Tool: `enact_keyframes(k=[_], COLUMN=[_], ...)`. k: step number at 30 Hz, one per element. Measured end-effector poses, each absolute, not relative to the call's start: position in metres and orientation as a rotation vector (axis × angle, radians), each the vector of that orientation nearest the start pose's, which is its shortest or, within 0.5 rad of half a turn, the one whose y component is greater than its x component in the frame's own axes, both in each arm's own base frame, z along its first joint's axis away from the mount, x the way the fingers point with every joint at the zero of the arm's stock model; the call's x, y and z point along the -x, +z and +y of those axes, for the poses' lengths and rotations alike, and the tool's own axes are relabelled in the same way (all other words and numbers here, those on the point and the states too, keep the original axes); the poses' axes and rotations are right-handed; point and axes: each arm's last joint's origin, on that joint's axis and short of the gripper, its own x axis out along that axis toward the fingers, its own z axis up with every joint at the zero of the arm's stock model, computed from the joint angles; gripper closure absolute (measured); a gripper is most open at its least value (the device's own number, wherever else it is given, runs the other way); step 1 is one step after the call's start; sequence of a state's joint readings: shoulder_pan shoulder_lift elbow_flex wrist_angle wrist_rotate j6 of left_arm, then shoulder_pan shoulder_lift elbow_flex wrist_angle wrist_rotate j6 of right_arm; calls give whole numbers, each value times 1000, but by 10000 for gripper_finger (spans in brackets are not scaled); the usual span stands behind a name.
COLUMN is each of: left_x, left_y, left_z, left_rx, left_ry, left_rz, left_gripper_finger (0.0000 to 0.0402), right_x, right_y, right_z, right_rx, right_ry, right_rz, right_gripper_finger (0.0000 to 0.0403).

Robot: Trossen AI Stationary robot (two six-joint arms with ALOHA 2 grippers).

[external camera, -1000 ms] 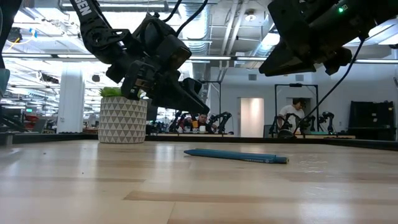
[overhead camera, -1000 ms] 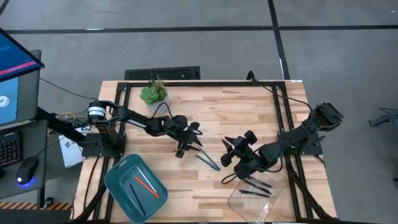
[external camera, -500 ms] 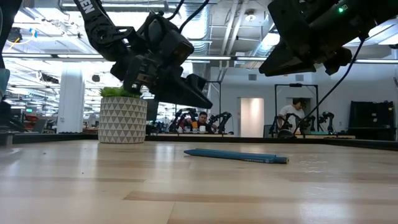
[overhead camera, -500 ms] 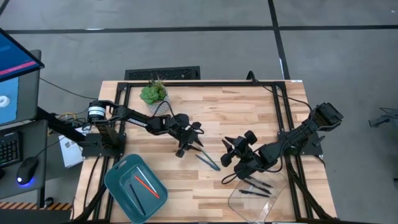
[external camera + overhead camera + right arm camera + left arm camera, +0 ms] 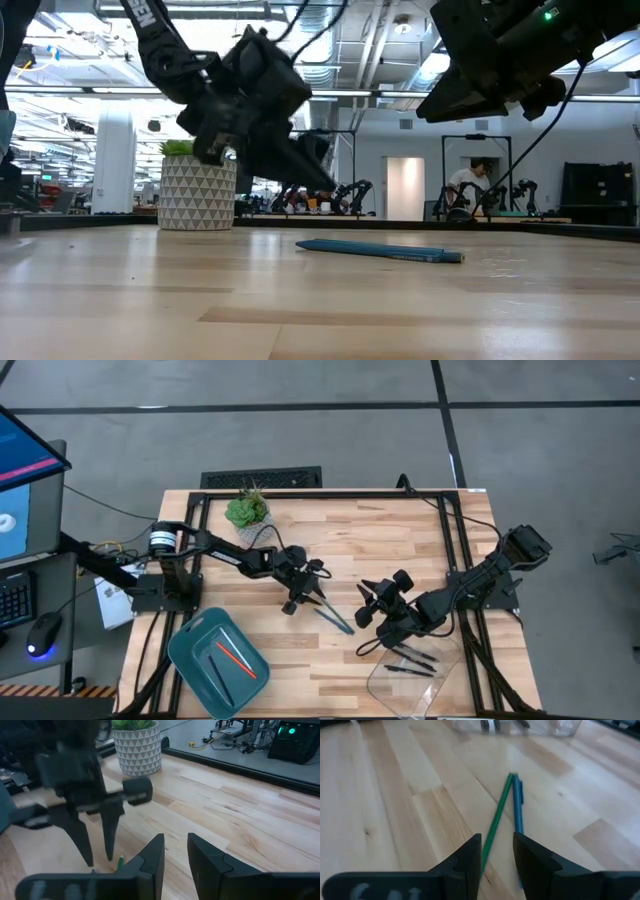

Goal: Sort pens & pencils
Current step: Put the green pencil into the blue bin

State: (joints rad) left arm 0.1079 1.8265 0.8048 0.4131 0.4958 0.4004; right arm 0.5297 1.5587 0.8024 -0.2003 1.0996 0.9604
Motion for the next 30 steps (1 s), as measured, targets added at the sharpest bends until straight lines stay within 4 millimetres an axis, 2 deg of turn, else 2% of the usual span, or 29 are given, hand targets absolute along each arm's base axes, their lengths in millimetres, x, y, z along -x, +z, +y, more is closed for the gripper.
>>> enact_keyframes(k=[4, 8, 18, 30], left_x=[-346, -352, -355, -354], left_y=[106, 100, 100, 100], left_z=[26, 30, 29, 29], left_rx=[-177, -157, -128, -115], left_ry=[-487, -496, -514, -503], left_rz=[555, 557, 556, 565], left_gripper_finger=[297, 299, 318, 319], right_x=[-257, -257, -257, -257], right_y=[177, 177, 177, 177], right_z=[121, 121, 121, 121], right_rx=[-200, -199, -194, -200], right_ry=[-757, -757, -758, -755], right_rz=[340, 340, 344, 342], right_gripper_finger=[295, 295, 295, 295])
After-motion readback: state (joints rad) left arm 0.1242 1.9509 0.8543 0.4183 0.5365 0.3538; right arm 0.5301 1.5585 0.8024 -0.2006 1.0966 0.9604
